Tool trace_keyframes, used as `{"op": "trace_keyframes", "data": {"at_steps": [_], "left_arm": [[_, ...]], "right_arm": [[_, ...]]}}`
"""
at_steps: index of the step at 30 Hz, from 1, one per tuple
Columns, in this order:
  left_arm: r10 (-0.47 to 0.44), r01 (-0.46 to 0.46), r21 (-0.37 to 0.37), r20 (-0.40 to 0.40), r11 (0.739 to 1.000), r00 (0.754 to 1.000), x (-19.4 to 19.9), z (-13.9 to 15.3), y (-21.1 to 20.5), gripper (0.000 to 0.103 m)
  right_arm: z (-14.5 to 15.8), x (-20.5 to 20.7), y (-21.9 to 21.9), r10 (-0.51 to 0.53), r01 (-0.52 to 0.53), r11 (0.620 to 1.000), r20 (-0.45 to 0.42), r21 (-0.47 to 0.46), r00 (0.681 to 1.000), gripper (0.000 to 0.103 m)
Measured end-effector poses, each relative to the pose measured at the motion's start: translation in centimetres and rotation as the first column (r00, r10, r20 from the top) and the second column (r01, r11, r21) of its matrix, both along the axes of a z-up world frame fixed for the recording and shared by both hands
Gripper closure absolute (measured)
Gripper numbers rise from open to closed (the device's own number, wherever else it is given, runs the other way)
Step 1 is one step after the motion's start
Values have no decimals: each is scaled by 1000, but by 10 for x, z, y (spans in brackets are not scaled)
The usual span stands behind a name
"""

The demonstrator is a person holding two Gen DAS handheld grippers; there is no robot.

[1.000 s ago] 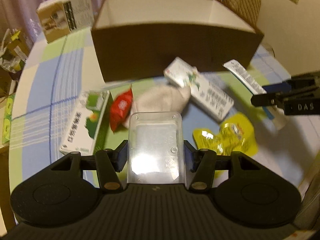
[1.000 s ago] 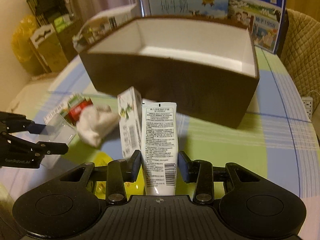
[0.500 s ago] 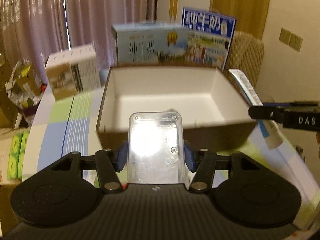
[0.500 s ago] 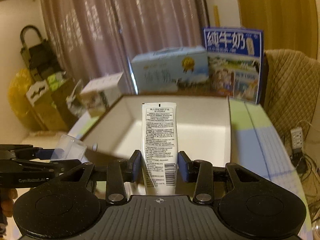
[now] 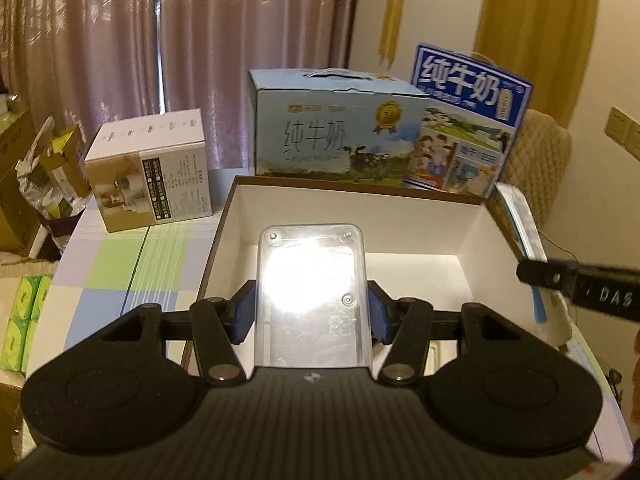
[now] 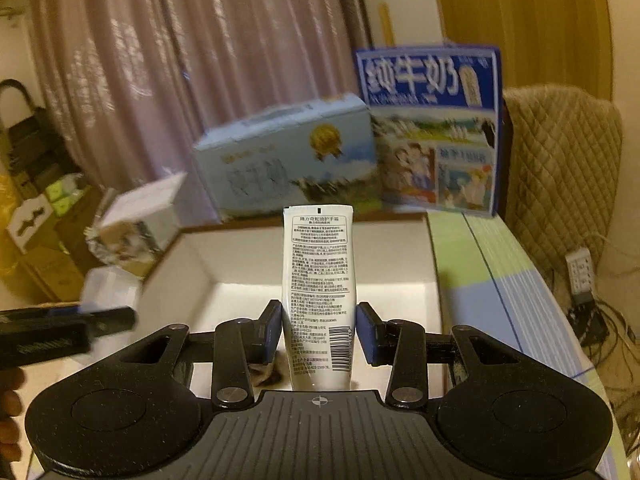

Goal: Organize objects
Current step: 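Lift the tray and tube and carry both toward the box, then lower the tray into the box and open the left gripper while the right gripper releases the tube inside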

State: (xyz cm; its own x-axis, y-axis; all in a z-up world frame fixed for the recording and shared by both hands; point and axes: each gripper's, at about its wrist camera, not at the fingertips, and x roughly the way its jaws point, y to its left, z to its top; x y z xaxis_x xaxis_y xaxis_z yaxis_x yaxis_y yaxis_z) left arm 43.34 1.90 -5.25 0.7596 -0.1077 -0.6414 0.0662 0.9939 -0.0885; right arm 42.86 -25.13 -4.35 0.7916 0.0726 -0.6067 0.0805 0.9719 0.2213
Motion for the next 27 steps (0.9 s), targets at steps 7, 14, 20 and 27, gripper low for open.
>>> {"op": "trace_keyframes", "data": {"at_steps": [7, 14, 20, 27], "left_arm": [[2, -1, 14, -21, 1000, 1000, 21, -20, -2, 51], [3, -1, 26, -58, 1000, 998, 34, -39, -4, 51], [28, -25, 37, -72, 999, 997, 41, -47, 0, 51], [29, -25, 47, -89, 999, 996, 44, -53, 0, 51]], "right_arm": [[-43, 21, -9, -31, 28, 999, -119, -27, 992, 66], [-63, 33, -8, -43, 27, 995, -168, -97, 985, 66], [-66, 39, -2, -38, 11, 989, -179, -149, 983, 66], [-68, 44, 3, -32, -8, 979, -192, -204, 981, 66]]}}
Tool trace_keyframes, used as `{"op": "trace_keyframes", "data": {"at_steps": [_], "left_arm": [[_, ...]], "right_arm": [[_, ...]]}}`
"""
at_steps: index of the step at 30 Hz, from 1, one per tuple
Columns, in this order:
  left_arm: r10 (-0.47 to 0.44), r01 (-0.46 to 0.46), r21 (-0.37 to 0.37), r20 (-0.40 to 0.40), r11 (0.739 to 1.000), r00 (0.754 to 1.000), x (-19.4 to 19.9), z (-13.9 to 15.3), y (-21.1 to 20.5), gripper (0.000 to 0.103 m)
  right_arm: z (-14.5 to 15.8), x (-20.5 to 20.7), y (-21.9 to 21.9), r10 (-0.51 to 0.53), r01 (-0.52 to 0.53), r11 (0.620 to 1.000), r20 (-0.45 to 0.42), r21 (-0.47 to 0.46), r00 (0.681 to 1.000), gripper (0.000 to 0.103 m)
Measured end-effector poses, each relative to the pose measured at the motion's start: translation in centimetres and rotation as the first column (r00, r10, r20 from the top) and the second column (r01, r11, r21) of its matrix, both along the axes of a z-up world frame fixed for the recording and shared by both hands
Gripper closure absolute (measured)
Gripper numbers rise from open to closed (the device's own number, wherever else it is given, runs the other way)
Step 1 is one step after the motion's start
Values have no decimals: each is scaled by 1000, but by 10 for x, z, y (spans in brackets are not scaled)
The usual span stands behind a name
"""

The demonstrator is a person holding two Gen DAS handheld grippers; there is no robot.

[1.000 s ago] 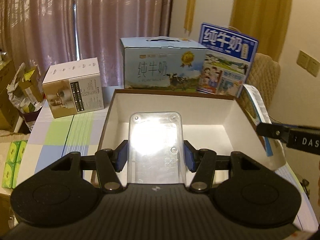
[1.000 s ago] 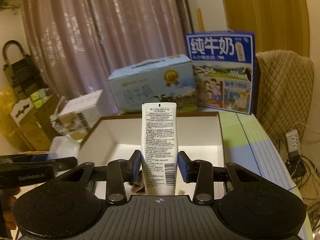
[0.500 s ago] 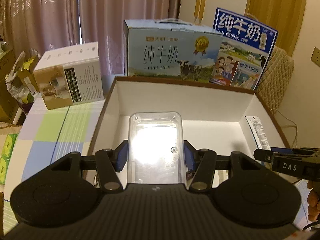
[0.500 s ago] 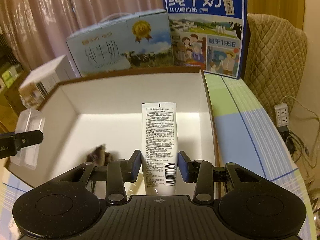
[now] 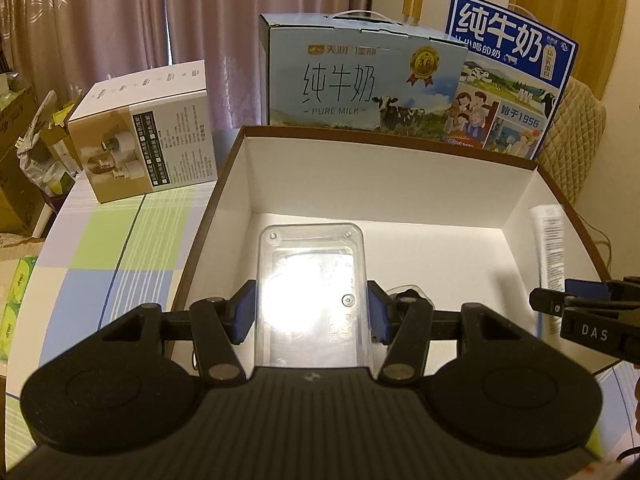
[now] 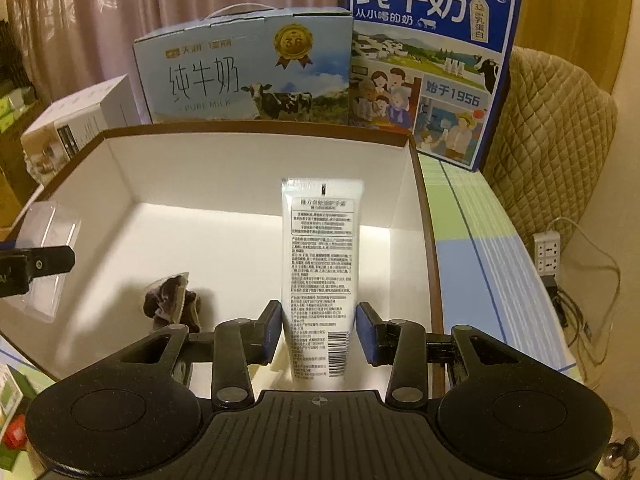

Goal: Organize objects
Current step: 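Lower the tray into the box and open the left gripper while the right gripper releases the tube inside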

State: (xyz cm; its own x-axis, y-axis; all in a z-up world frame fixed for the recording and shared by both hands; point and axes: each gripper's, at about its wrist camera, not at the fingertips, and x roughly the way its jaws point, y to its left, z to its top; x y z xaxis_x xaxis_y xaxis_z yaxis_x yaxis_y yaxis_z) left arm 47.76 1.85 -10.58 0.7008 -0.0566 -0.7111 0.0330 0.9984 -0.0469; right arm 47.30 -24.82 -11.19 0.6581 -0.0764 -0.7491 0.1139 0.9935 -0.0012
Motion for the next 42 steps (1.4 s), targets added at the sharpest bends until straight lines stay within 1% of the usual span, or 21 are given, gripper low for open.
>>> {"op": "trace_keyframes", "data": {"at_steps": [8, 12, 15, 17, 20, 24, 29, 31, 32, 33, 42], "left_arm": [[-12, 12, 8, -11, 1000, 1000, 1, -4, -3, 51], [-18, 18, 7, -16, 1000, 1000, 1, -6, -5, 51], [-21, 21, 9, -17, 1000, 1000, 0, -6, -6, 51], [-21, 22, 7, -19, 1000, 1000, 1, -7, -6, 51], [-19, 19, 8, -23, 1000, 1000, 2, -7, -5, 51], [-21, 22, 4, -30, 1000, 999, 2, -9, -6, 51], [-22, 22, 3, -32, 1000, 999, 2, -10, -6, 51], [-22, 22, 4, -28, 1000, 999, 2, -9, -5, 48], [-21, 21, 4, -25, 1000, 999, 2, -9, -5, 41], [-18, 18, 1, -22, 1000, 1000, 2, -8, -5, 36], [-12, 12, 1, -26, 1000, 1000, 3, -9, -2, 35]], "right_arm": [[-1, 0, 0, 1, -1, 999, 1, -37, 1000, 67], [-1, 0, -3, -16, 17, 1000, 22, -26, 1000, 66], [1, 0, -7, -38, 39, 999, 45, -17, 998, 64], [4, -1, -10, -41, 41, 999, 59, 4, 997, 60], [8, -2, -13, -46, 44, 998, 74, 35, 996, 56], [13, -4, -13, -50, 45, 997, 89, 59, 995, 54], [14, -4, -9, -36, 31, 998, 85, 63, 996, 52], [14, -4, -9, -32, 27, 998, 83, 61, 996, 52], [13, -4, -9, -32, 27, 998, 82, 60, 996, 52], [13, -4, -9, -33, 28, 998, 82, 61, 996, 52], [15, -6, -10, -33, 28, 997, 84, 67, 996, 48]]}}
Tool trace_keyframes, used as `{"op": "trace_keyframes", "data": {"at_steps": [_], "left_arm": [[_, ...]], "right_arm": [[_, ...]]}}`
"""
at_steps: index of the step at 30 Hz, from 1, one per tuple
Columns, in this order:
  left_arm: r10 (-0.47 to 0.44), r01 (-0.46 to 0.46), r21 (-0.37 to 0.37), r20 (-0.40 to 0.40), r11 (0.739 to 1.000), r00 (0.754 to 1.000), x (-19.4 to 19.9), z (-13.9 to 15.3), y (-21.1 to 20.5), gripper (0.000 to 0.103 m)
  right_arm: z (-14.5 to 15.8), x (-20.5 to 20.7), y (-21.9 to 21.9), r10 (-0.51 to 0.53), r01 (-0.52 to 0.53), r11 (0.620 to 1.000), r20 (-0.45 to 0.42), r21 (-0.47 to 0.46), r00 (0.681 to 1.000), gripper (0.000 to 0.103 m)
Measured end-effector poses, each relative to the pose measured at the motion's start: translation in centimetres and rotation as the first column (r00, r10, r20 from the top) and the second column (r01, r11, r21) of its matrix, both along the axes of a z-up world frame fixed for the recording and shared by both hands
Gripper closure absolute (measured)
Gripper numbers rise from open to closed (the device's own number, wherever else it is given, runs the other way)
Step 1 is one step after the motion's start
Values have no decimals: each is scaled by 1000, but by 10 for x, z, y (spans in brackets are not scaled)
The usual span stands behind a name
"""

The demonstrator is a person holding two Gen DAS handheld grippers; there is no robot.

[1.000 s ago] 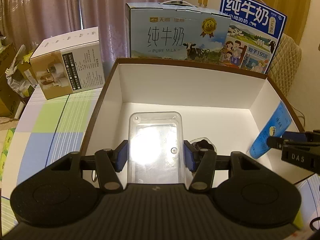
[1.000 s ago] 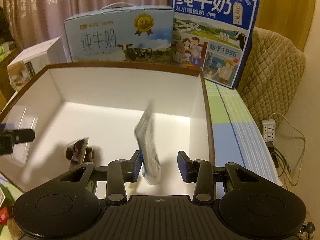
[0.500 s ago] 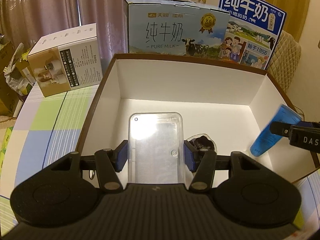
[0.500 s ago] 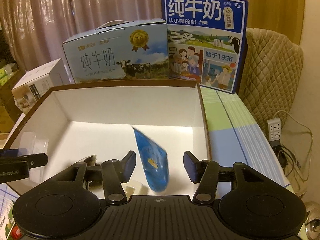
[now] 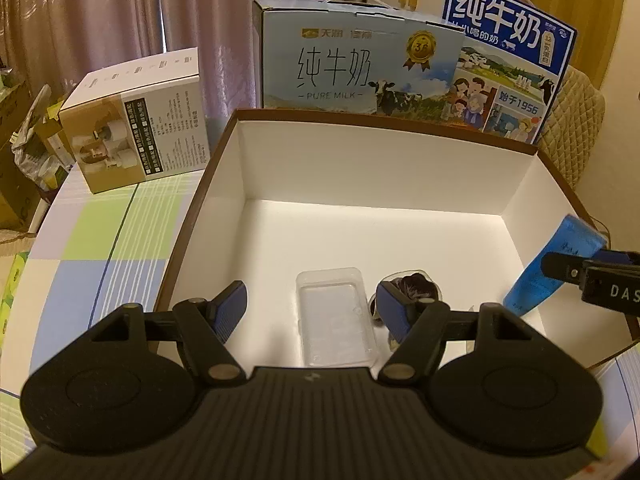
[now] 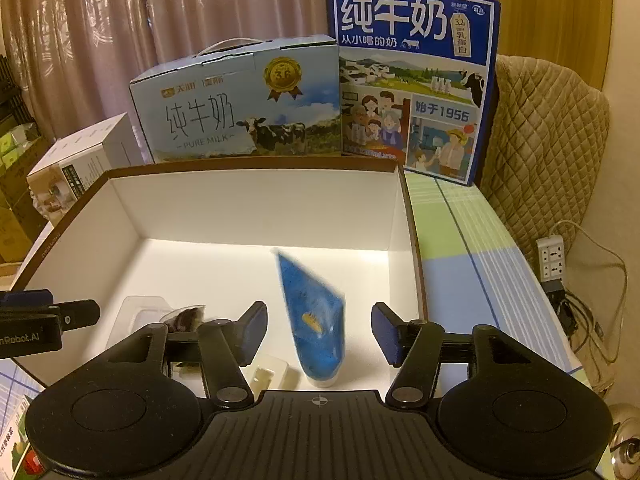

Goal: Organize objects
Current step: 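Lower the tray into the box and open the left gripper while the right gripper releases the tube inside, then withdraw both tools from the box toward the items on the tablecloth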

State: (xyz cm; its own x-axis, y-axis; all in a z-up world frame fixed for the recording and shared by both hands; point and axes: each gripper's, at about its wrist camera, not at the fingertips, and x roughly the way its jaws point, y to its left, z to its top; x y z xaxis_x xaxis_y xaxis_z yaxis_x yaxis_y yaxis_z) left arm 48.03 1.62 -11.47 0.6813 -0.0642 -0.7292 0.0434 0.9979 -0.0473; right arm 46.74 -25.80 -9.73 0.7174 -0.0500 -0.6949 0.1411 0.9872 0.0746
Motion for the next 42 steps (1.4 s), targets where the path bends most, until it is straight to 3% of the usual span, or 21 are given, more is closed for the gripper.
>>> {"op": "trace_keyframes", "data": {"at_steps": [13, 21, 30, 42], "left_arm": [[6, -6, 6, 4, 1000, 1000, -5, 5, 0, 35], [11, -11, 7, 28, 1000, 1000, -23, 23, -1, 35], [29, -29, 0, 49, 1000, 998, -59, 46, 4, 35], [31, -31, 23, 21, 999, 999, -116, 52, 7, 34]], "right_arm": [[11, -6, -2, -7, 6, 1000, 26, 18, 1000, 46], [41, -27, 6, 12, -16, 999, 100, 43, 995, 46], [69, -68, 41, 122, -133, 990, 167, 52, 978, 44], [57, -119, 83, 246, -255, 965, 126, 62, 961, 43]]}}
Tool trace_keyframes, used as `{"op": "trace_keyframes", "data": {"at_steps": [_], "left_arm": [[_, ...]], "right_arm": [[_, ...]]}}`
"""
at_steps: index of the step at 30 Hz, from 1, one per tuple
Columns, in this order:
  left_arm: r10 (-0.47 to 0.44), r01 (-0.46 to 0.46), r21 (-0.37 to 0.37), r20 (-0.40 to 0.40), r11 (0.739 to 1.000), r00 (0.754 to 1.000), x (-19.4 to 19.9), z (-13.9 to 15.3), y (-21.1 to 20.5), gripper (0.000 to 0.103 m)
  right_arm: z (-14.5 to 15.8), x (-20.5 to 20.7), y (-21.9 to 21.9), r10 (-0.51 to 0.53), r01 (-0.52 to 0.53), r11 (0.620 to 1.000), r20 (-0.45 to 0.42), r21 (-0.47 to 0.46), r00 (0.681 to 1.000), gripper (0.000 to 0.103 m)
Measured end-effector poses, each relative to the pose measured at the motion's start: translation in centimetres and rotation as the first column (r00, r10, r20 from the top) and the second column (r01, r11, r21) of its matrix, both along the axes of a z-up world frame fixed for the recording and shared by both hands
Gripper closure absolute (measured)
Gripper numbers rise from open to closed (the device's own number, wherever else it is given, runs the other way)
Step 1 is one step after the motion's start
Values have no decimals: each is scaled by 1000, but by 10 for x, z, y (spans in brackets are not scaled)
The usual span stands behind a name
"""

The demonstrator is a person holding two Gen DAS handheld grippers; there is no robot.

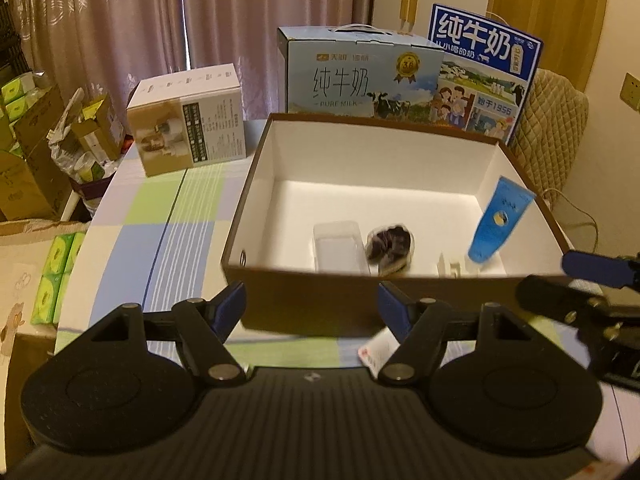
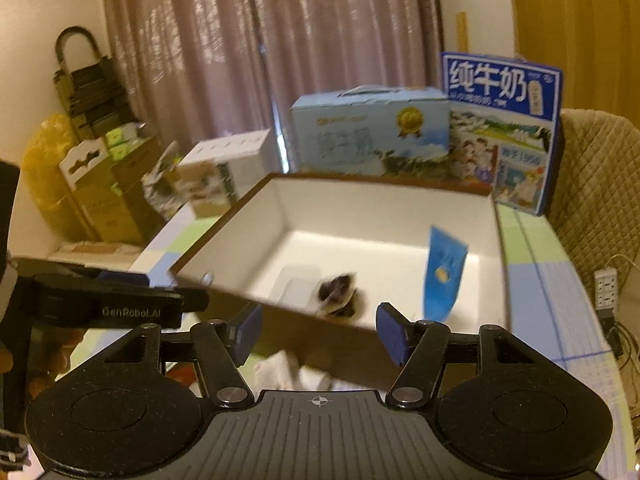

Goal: Organize objects
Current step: 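Withdraw both tools from the box toward the items on the tablecloth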

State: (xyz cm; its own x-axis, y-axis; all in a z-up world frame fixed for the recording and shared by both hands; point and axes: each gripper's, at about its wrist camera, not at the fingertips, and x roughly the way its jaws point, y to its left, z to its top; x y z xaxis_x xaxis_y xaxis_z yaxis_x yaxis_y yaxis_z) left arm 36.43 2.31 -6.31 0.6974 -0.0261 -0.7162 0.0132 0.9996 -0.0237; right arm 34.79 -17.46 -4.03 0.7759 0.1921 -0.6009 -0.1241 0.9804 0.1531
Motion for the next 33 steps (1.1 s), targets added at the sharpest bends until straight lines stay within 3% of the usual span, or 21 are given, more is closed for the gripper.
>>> {"op": "trace_keyframes", "data": {"at_steps": [15, 33], "left_arm": [[34, -35, -33, -12, 999, 999, -69, -2, 25, 32], [70, -67, 37, -73, 997, 995, -62, -38, 58, 32]], "right_arm": [[-38, -35, 16, 66, -69, 997, -111, -24, 992, 42], [-79, -9, 14, 112, -120, 992, -185, -33, 976, 43]]}}
